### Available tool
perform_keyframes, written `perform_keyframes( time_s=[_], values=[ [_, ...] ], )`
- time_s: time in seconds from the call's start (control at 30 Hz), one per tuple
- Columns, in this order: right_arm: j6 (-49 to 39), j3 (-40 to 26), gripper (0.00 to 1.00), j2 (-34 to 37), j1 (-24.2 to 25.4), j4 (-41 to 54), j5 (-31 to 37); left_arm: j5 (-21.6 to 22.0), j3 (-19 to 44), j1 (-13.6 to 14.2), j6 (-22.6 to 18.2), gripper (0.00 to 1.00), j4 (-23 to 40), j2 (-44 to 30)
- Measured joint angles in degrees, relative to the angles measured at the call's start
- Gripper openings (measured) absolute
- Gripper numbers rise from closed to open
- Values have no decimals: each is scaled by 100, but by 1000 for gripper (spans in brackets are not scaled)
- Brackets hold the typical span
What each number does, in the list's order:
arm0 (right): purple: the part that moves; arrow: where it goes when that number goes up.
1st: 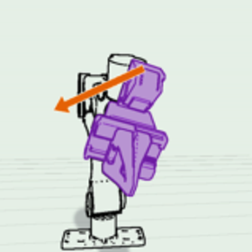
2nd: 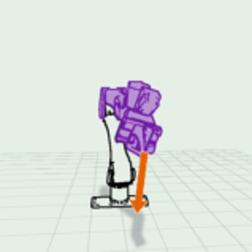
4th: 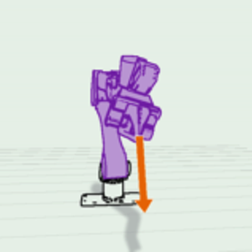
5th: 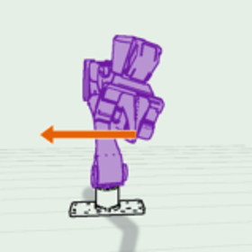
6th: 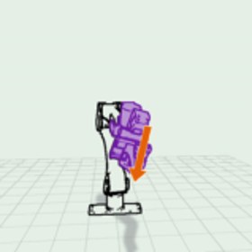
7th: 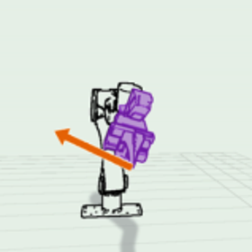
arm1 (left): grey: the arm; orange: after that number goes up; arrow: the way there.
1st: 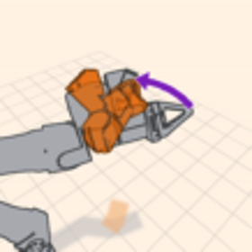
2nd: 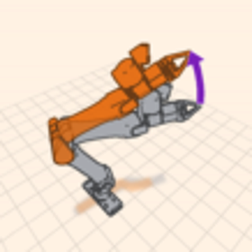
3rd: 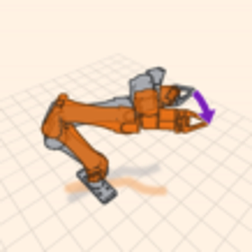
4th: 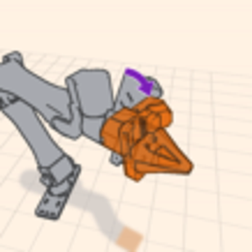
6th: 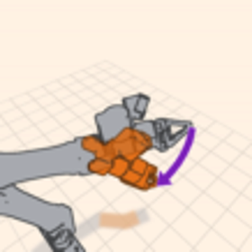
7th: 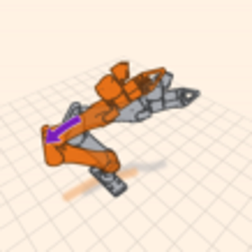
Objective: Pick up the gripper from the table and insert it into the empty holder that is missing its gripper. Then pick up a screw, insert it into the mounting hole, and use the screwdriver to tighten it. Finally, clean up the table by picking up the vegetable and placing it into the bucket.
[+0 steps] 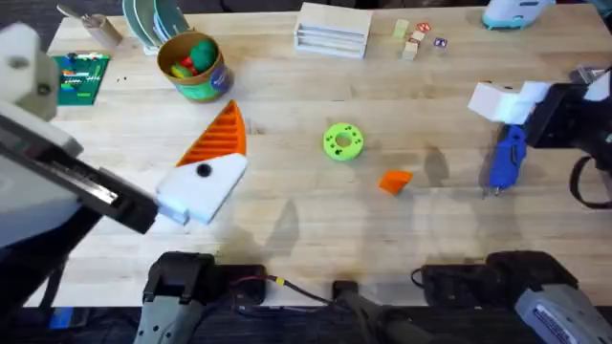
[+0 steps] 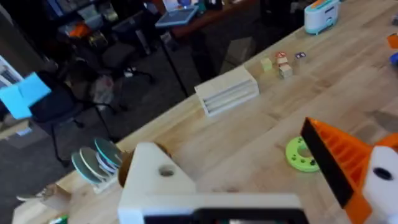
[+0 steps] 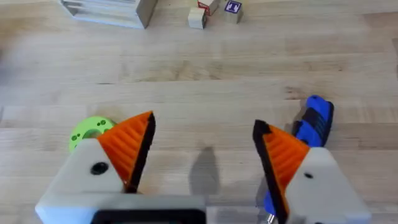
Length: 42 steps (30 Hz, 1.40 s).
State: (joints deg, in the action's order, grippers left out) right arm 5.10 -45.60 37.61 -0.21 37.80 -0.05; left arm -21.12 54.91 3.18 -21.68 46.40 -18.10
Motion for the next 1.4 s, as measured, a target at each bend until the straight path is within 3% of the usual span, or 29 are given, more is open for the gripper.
perform_keyframes(
  time_s=[0.17, 0.3, 0.53, 0.77, 1.2, 1.27, 1.4],
  values=[
    [0, 0, 992, -1, 0, 0, 1, -19, -355, 0, -479, 993, -427, 1],
    [-1, 0, 991, -1, 0, 0, 1, -27, -991, 0, -528, 992, -1033, 26],
    [-2, 0, 992, -1, 0, 2, 1, -28, -2428, 0, -110, 993, -2268, 812],
    [-1, 0, 991, -1, 0, 2, 1, -34, -3639, 0, 260, 993, -3059, 1773],
    [-2, 0, 992, -1, 0, 2, 1, -53, -5018, 0, 690, 994, -4328, 1800],
    [-2, 0, 991, -1, 0, 2, 1, -182, -5377, 0, 716, 993, -4756, 1800],
    [-2, 0, 991, -1, 0, 2, 1, -323, -5460, 0, 719, 993, -4712, 1800]
  ],
)
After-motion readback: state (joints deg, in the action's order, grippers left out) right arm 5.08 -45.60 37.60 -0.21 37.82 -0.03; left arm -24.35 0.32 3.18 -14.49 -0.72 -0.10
